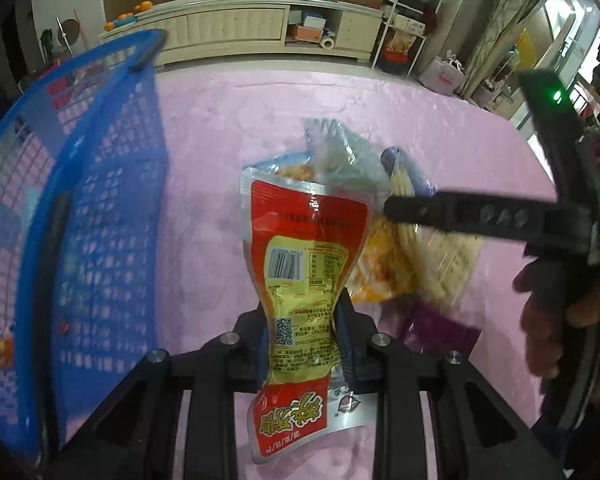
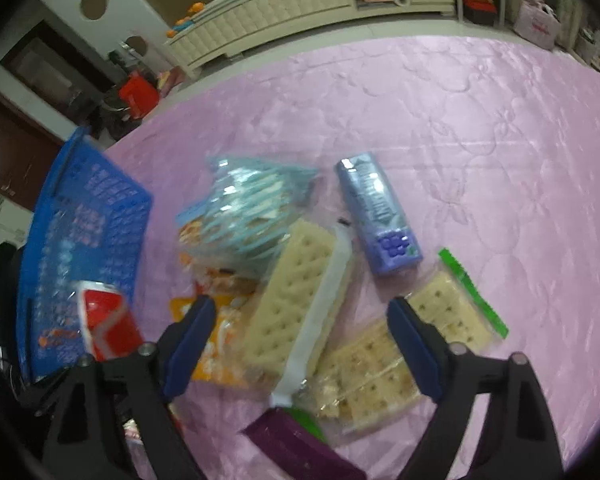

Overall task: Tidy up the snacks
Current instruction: 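Lift the red pouch with the left tool while the right tool grasps a cracker pack, then carry the red pouch and cracker pack over the blue basket with both tools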

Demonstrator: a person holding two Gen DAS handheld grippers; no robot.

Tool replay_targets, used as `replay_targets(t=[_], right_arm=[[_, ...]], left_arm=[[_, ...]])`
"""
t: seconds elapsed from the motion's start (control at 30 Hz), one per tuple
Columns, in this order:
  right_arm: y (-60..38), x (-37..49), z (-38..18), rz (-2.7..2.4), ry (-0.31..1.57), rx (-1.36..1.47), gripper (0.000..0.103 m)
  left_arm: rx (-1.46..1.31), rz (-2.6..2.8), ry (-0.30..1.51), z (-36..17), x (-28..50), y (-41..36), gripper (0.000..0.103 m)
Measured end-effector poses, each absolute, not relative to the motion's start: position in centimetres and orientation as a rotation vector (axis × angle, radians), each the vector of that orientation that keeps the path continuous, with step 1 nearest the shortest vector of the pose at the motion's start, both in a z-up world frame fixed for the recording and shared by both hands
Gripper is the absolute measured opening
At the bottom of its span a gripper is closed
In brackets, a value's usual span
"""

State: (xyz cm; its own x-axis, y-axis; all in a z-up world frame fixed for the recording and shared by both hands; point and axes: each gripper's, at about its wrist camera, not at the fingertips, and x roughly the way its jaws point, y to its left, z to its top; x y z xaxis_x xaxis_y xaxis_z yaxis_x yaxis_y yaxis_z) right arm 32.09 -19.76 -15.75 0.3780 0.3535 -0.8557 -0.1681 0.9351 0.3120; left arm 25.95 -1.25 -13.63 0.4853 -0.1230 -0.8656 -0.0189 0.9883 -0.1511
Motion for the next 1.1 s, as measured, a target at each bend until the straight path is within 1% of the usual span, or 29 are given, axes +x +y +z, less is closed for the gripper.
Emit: replay_targets(t=[0.13,0.2,0.27,0.3,0.37,0.43,0.63,0.77,0.93,1.1], right_arm=[[-19.8,33.1,-16.2,0.349,1.146,0.191,0.086],[-20.0,33.4,-16.3,0.36,1.151,0.196,0.084],[-19.9,33.8,-16.7,0.376,1.165,0.18,0.074],[-19.8,33.8,-16.9,0.391,1.175,0.17,0.073],[-19.6,33.8,-17.0,0.424,1.165,0.154,0.06],[-20.0,33.4,-17.0,0.439,1.151,0.182,0.055],[-20.7,29.0,-14.7,0.421,1.031,0.109,0.055],[-21.6,25.6,-11.9,0.435,0.967,0.171,0.055],[-20.3,21.6,-8.5,0.414,0.873,0.025,0.055],[-19.0,19.2,-6.5,0.411,0.832,-0.032,0.055]], left_arm=[[-0.151,-0.083,1.058,-13.9,27.0,-1.7,0.025],[-0.165,-0.087,1.065,-14.2,27.4,-1.7,0.025],[-0.168,-0.083,1.068,-14.6,27.8,-1.8,0.025],[-0.171,-0.079,1.069,-14.7,27.8,-1.7,0.025],[-0.169,-0.075,1.071,-14.5,27.8,-2.2,0.025],[-0.152,-0.063,1.074,-14.4,28.0,-2.6,0.025],[-0.149,-0.095,1.041,-13.0,27.0,-3.5,0.025],[-0.129,-0.12,0.994,-11.1,25.8,-3.7,0.025],[-0.13,-0.144,0.938,-8.5,23.4,-3.2,0.025],[-0.149,-0.145,0.884,-5.9,21.1,-1.3,0.025]])
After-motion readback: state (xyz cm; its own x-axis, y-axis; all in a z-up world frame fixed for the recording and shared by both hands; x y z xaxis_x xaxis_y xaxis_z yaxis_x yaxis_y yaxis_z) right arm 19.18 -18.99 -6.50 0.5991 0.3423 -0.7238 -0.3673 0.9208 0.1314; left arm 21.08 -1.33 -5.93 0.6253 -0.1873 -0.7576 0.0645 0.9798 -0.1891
